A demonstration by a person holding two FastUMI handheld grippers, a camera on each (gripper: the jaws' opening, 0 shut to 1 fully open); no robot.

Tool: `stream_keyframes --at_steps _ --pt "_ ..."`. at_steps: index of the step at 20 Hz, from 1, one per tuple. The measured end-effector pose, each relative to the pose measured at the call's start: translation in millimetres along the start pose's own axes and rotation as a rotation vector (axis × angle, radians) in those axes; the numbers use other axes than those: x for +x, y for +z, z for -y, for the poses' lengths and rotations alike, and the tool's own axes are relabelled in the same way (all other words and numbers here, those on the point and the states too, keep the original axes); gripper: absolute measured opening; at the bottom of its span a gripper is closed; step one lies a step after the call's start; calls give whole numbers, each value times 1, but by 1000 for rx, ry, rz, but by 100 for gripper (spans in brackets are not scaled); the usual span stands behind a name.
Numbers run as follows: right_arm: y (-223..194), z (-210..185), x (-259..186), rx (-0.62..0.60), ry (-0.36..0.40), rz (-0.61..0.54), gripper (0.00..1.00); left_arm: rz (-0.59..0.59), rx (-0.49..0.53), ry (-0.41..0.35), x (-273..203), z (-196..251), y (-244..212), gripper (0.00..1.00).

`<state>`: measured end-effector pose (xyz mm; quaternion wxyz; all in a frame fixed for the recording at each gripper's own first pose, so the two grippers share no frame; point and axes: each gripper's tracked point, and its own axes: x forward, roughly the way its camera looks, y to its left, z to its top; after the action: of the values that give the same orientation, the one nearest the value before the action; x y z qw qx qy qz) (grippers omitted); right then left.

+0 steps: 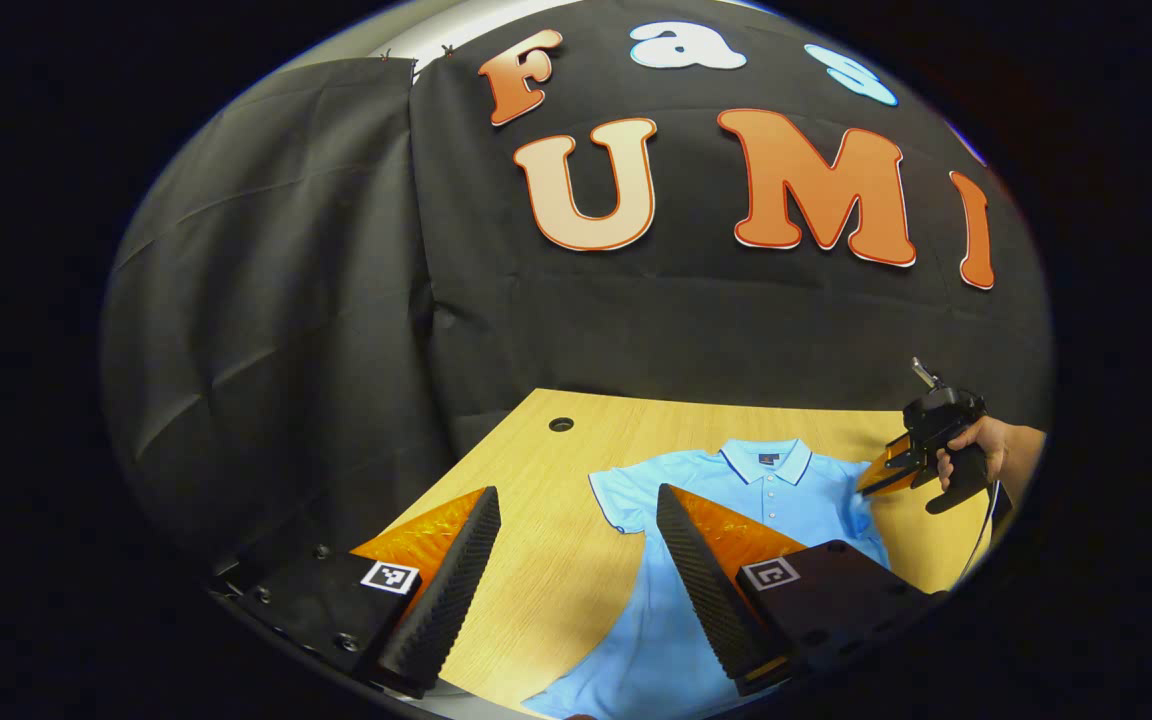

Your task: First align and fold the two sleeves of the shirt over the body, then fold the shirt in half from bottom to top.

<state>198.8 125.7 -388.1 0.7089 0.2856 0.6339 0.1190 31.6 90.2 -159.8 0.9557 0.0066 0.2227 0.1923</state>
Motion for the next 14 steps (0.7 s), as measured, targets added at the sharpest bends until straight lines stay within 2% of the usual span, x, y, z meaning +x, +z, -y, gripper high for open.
stream_keyframes --at_steps 3,5,6,7,9,10,11,12,13,14 --pt "-1 -7 -8 -37 3 36 27 -12 -19 -60 20 4 -2 100" --pt "-2 -8 -22 -42 -8 74 36 -34 -34 -129 34 10 -5 99" --pt "-1 -9 -31 -33 -7 97 43 -43 -41 -177 43 16 -5 100" --pt "-2 -10 -37 -25 -6 116 38 -56 -45 -213 54 20 -6 100" --pt "-7 -5 -51 -8 -20 153 57 -105 -59 -285 72 26 -14 99" --pt "-13 -1 -58 -1 -34 166 57 -132 -80 -321 80 29 -17 100" --pt "-18 2 -62 6 -46 179 48 -156 -108 -353 90 32 -22 100" --pt "-23 5 -68 11 -56 192 63 -187 -136 -382 99 36 -25 99" --pt "-26 7 -75 17 -61 210 65 -218 -159 -405 110 37 -27 99" --pt "-28 10 -83 24 -66 224 72 -252 -175 -409 123 34 -31 99"
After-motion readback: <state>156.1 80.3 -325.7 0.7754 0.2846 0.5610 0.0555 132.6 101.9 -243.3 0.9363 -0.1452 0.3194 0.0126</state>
